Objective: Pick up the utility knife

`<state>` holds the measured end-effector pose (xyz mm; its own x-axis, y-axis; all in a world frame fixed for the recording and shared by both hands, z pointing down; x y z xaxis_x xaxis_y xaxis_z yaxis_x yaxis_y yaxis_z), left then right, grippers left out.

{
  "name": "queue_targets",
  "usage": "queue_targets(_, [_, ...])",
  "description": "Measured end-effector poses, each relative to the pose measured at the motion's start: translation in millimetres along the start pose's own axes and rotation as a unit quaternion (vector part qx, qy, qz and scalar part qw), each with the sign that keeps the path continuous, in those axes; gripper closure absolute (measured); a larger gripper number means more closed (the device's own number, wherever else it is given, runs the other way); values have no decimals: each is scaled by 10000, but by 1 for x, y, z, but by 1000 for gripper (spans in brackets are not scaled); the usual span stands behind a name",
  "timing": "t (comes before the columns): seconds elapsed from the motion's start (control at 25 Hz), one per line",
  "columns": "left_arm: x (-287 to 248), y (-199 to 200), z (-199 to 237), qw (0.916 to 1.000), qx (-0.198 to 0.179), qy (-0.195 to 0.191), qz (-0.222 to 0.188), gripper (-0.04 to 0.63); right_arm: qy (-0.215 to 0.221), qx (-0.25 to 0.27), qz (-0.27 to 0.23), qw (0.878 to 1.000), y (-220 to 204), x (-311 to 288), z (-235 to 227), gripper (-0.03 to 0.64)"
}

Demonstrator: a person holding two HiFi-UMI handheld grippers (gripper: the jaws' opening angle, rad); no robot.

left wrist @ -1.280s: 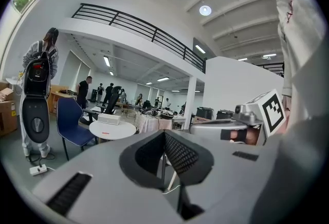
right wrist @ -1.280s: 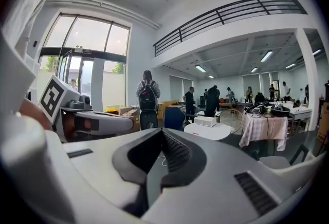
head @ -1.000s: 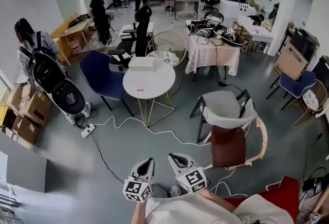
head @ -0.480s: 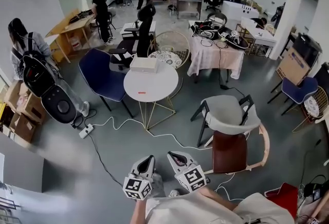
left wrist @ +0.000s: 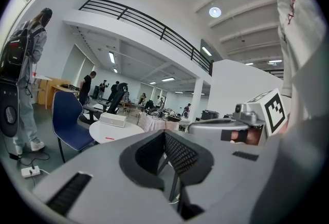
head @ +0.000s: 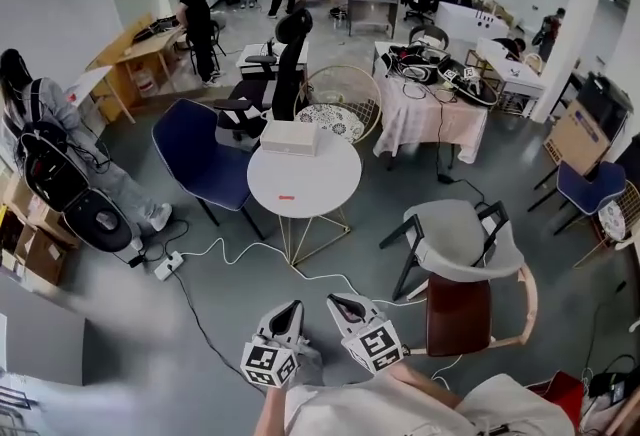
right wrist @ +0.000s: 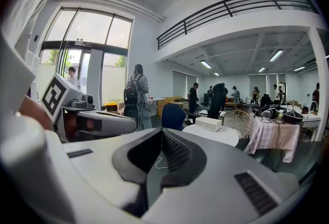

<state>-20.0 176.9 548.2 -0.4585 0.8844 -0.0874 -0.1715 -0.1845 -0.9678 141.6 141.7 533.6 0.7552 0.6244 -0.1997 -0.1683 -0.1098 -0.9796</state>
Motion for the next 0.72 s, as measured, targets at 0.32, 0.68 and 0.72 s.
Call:
queue_targets(0.32, [-43, 34, 73, 10000, 8, -85, 31, 583, -68, -2, 13, 10000, 31, -83, -26, 600])
queue_targets(0.68, [-88, 77, 153, 9990, -93, -427, -25, 583, -296, 58, -22, 9995, 66, -173, -44, 600])
queue_targets(0.72, [-92, 80, 161, 9988, -105, -467, -25, 583, -318, 66, -34, 9995, 68, -182, -45, 600])
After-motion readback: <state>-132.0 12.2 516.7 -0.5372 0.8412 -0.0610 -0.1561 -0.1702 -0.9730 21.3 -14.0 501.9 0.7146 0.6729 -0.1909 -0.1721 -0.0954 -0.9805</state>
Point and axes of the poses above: the fingertips, and each gripper's own axes: x backward along the fingers, z to its left, y out of its top, the point moved 8 cm from there along x, backward along the fingers, and after that the axes turned 2 degrees about -z, right-handed, at the moved point
